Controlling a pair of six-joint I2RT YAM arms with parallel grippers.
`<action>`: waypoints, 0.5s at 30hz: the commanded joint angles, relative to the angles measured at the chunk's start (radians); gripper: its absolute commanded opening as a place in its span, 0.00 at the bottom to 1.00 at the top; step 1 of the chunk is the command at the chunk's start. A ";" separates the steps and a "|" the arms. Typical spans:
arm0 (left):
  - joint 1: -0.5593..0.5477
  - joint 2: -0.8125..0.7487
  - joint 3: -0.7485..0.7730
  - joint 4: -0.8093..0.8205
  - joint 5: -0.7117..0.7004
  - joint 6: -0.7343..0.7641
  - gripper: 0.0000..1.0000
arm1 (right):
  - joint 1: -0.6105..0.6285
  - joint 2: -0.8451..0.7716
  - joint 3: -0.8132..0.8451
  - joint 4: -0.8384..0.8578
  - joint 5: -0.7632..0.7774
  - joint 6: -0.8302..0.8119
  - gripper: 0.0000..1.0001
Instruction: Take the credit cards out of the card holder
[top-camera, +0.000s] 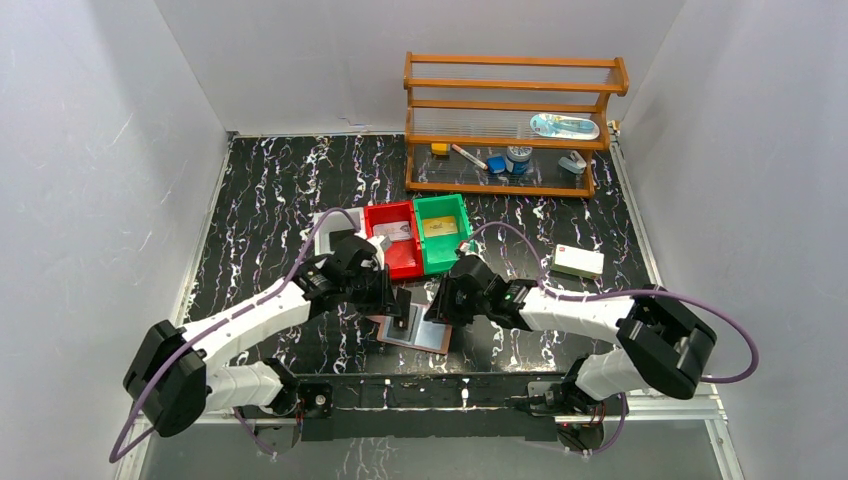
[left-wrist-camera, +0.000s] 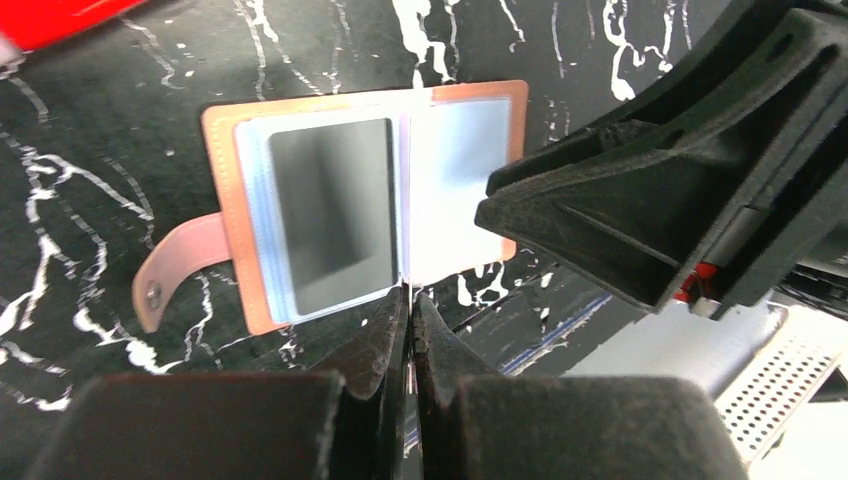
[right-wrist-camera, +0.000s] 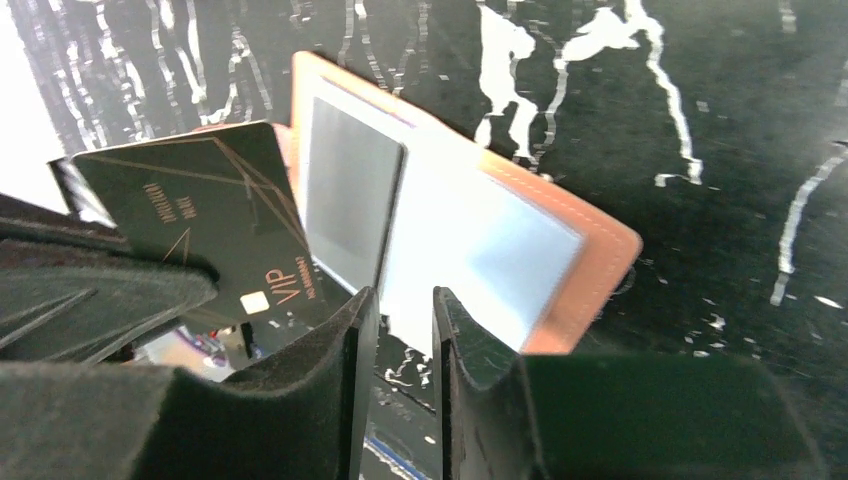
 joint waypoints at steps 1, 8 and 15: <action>0.000 -0.059 0.039 -0.117 -0.114 0.023 0.00 | -0.002 0.018 0.030 0.160 -0.102 -0.005 0.34; 0.001 -0.133 0.035 -0.157 -0.163 0.025 0.00 | -0.003 0.167 0.097 0.218 -0.201 -0.008 0.32; 0.001 -0.159 0.029 -0.174 -0.181 0.030 0.00 | -0.003 0.188 0.090 0.060 -0.064 -0.007 0.34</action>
